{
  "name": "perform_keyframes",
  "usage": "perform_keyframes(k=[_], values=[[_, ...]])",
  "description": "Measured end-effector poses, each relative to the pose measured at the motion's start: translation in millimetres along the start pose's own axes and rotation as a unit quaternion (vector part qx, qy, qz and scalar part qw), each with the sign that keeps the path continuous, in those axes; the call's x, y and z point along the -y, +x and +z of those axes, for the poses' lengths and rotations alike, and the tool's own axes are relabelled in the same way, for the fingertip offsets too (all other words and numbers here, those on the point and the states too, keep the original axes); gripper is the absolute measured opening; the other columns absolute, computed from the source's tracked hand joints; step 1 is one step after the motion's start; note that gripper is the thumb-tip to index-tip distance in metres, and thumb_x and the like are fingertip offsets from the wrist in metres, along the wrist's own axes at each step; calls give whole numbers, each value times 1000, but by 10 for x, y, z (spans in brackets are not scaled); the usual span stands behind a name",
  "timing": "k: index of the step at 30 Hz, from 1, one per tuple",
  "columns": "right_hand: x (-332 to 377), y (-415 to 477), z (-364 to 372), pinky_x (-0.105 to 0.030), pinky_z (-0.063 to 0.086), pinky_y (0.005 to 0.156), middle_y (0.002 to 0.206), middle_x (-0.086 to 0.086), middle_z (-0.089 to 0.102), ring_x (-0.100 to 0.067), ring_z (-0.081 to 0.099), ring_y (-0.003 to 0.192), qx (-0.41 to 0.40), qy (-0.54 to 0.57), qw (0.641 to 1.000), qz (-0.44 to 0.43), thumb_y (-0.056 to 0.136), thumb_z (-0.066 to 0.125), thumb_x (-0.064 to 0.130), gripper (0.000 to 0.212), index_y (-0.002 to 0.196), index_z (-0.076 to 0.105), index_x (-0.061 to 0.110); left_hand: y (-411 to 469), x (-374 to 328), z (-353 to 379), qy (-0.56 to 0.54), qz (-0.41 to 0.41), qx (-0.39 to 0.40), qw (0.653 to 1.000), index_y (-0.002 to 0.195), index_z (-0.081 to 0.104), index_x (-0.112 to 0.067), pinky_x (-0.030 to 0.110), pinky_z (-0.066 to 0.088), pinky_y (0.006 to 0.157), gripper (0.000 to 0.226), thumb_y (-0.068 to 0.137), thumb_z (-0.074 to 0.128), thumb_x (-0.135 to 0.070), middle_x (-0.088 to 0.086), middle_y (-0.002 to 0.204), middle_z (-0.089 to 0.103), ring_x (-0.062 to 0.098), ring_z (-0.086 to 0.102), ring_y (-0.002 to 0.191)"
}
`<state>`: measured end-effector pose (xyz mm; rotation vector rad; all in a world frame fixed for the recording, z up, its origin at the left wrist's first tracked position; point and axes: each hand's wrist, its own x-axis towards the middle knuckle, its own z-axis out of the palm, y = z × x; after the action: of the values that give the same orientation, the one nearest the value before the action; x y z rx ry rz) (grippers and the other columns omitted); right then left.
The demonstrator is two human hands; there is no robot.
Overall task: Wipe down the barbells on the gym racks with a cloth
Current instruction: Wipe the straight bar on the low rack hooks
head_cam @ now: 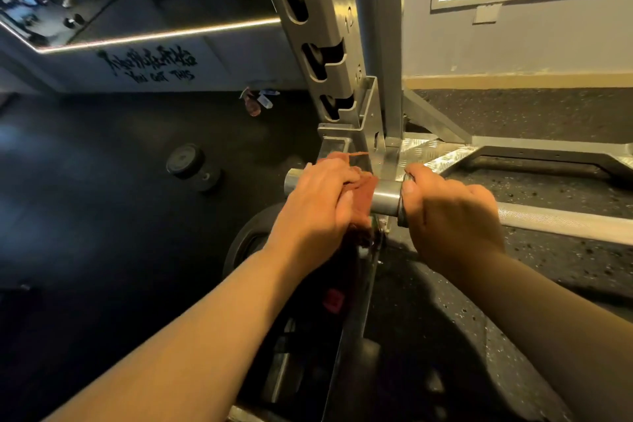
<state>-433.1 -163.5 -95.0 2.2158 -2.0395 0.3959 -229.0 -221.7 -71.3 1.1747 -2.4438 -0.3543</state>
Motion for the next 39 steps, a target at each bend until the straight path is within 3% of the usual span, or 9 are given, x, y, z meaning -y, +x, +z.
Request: perform_keyframes(k=[10, 14, 18, 22, 24, 27, 30, 33, 39], values=[[-8, 10, 4, -32, 33, 55, 102, -16, 63, -24, 43, 58, 30, -23, 999, -10, 101, 43, 28, 33, 113, 59, 2, 250, 39, -31, 21, -287, -145, 947, 94, 72, -23, 25, 51, 73, 26, 98, 49, -34, -6, 96, 65, 12, 62, 90], [1, 15, -30, -33, 30, 57, 107, -18, 65, -26, 48, 59, 34, -26, 999, -25, 98, 42, 28, 35, 109, 61, 1, 81, -158, 223, 20, -166, -143, 975, 95, 64, -18, 38, 42, 90, 14, 90, 64, -32, -3, 104, 56, 17, 51, 102], [-5, 17, -47, -33, 30, 58, 110, -19, 66, -27, 53, 61, 43, -31, 998, -29, 101, 27, 28, 46, 112, 62, 0, -2, -158, 231, -76, -122, -179, 973, 100, 64, -15, 52, 52, 79, 12, 94, 55, -9, -5, 105, 57, 25, 59, 95], [17, 13, -39, -33, 31, 58, 104, -15, 67, -23, 47, 59, 51, -9, 999, 10, 106, 25, 33, 47, 121, 60, 5, -19, -527, 139, -80, -78, -118, 987, 107, 67, -2, 35, 55, 87, 24, 107, 48, -17, 9, 112, 64, 20, 63, 102], [28, 18, -15, -33, 33, 56, 89, -12, 63, -23, 43, 55, 22, 18, 999, 21, 105, 23, 34, 49, 117, 61, 5, 64, -477, 102, -171, -123, -119, 970, 107, 64, -6, 31, 56, 77, 19, 106, 48, -16, 9, 108, 66, 18, 64, 91], [30, 33, 4, -32, 30, 56, 75, -4, 48, -23, 39, 52, -11, 44, 998, 45, 105, 28, 34, 42, 114, 60, 8, 144, -286, 15, -114, -153, -190, 963, 111, 54, -20, 48, 57, 80, 11, 103, 46, -17, 8, 108, 65, 22, 66, 93], [29, 41, 1, -31, 27, 55, 76, -4, 51, -21, 38, 51, 3, 28, 999, 43, 106, 27, 34, 42, 114, 60, 10, 151, -180, -94, -72, -216, -191, 955, 101, 55, -35, 43, 56, 86, 21, 101, 42, -19, 1, 108, 63, 16, 63, 96], [30, 31, -2, -30, 27, 54, 83, -11, 61, -22, 39, 51, 18, 3, 1000, 15, 104, 28, 31, 43, 113, 61, 5, 201, -181, -62, -53, -236, -182, 953, 110, 67, -18, 34, 53, 91, 23, 98, 47, -19, 1, 110, 63, 16, 62, 101], [11, 25, 40, -32, 26, 60, 94, -9, 67, -19, 40, 56, 41, 6, 998, 41, 107, 32, 35, 38, 117, 60, 12, 223, -491, 333, -21, -185, -137, 973, 103, 69, -5, 49, 40, 104, 22, 94, 49, -10, 12, 110, 65, 30, 56, 111]])
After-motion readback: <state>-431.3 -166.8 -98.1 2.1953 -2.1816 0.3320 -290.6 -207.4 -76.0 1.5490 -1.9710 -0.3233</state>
